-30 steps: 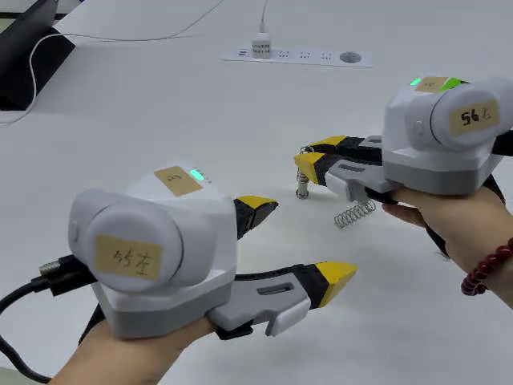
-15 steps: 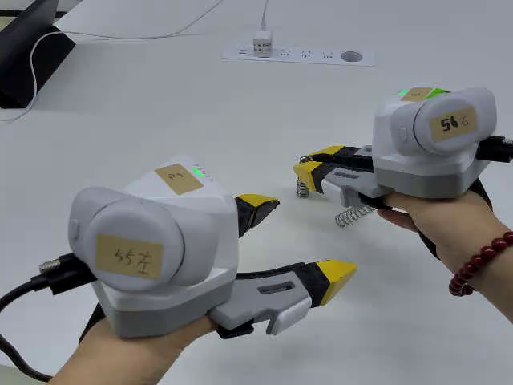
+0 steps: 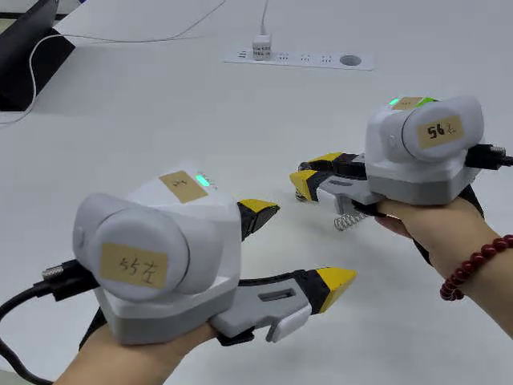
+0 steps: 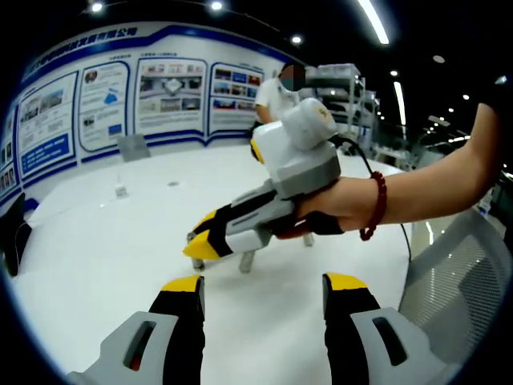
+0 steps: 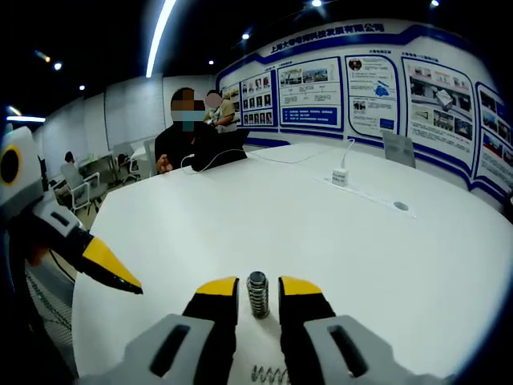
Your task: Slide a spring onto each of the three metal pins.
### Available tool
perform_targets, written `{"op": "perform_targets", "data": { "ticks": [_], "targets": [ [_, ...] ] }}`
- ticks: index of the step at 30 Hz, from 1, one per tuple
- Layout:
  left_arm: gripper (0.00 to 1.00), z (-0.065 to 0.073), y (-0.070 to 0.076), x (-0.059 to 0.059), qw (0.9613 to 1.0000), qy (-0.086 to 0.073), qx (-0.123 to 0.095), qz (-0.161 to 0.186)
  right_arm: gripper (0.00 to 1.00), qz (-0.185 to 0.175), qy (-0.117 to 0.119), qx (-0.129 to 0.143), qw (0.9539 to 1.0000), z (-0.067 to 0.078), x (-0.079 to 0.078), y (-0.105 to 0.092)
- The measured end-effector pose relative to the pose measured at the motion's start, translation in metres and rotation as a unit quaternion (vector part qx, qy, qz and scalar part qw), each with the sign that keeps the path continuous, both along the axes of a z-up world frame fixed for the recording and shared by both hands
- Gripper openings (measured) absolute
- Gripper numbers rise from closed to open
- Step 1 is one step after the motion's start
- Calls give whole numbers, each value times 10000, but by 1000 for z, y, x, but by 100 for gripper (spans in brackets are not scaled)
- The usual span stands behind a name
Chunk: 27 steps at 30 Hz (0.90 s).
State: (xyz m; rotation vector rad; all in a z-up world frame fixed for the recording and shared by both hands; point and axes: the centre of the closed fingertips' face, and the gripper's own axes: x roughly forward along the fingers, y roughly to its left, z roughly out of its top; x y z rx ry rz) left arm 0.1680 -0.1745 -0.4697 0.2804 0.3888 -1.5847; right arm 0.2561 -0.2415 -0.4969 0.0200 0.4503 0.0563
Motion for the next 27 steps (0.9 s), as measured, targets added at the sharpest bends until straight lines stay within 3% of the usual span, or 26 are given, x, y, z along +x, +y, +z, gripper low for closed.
{"op": "perform_targets", "data": {
  "ticks": [14,27],
  "targets": [
    [61,1,-1,2,9999,-102,-39,40,32,-47,-254,-39,9997,35,-15,4],
    [59,3,-1,4,9997,-228,-52,74,41,-432,-410,65,9982,63,-51,-12]
  ]
}}
